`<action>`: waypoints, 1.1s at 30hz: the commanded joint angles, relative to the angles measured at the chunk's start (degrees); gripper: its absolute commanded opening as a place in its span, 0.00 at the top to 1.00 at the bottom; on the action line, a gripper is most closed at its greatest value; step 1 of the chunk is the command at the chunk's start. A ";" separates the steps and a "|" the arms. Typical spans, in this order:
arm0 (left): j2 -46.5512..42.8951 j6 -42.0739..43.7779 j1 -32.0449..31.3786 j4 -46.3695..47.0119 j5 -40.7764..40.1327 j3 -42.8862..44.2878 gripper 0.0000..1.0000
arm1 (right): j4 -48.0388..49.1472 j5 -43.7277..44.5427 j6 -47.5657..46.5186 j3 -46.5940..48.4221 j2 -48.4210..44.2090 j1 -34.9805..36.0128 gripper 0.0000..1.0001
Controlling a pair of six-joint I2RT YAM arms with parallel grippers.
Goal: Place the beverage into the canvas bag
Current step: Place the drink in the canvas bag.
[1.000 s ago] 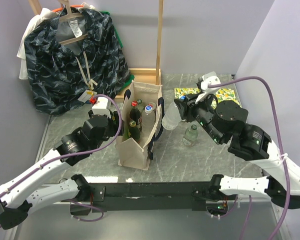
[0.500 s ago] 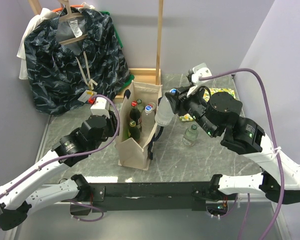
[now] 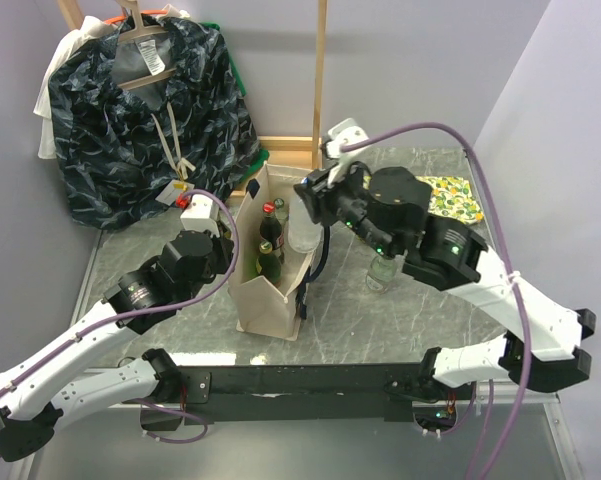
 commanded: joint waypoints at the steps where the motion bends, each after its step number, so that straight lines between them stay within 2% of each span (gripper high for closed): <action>1: -0.31 -0.08 0.11 0.71 -0.41 0.03 0.99 | 10.88 -2.74 0.81 3.96 0.89 0.08 1.00; 9: -0.48 0.10 0.11 0.71 -0.50 0.12 0.99 | 10.53 -2.39 4.41 -0.95 0.37 -0.19 1.00; 21: 0.48 -0.17 0.11 -1.75 -2.25 2.40 0.99 | 7.02 3.85 9.25 -10.98 -7.98 -0.19 1.00; 33: -1.62 -0.52 0.11 -4.83 -4.89 4.43 0.99 | 7.98 5.78 10.13 -13.09 -6.14 -0.19 1.00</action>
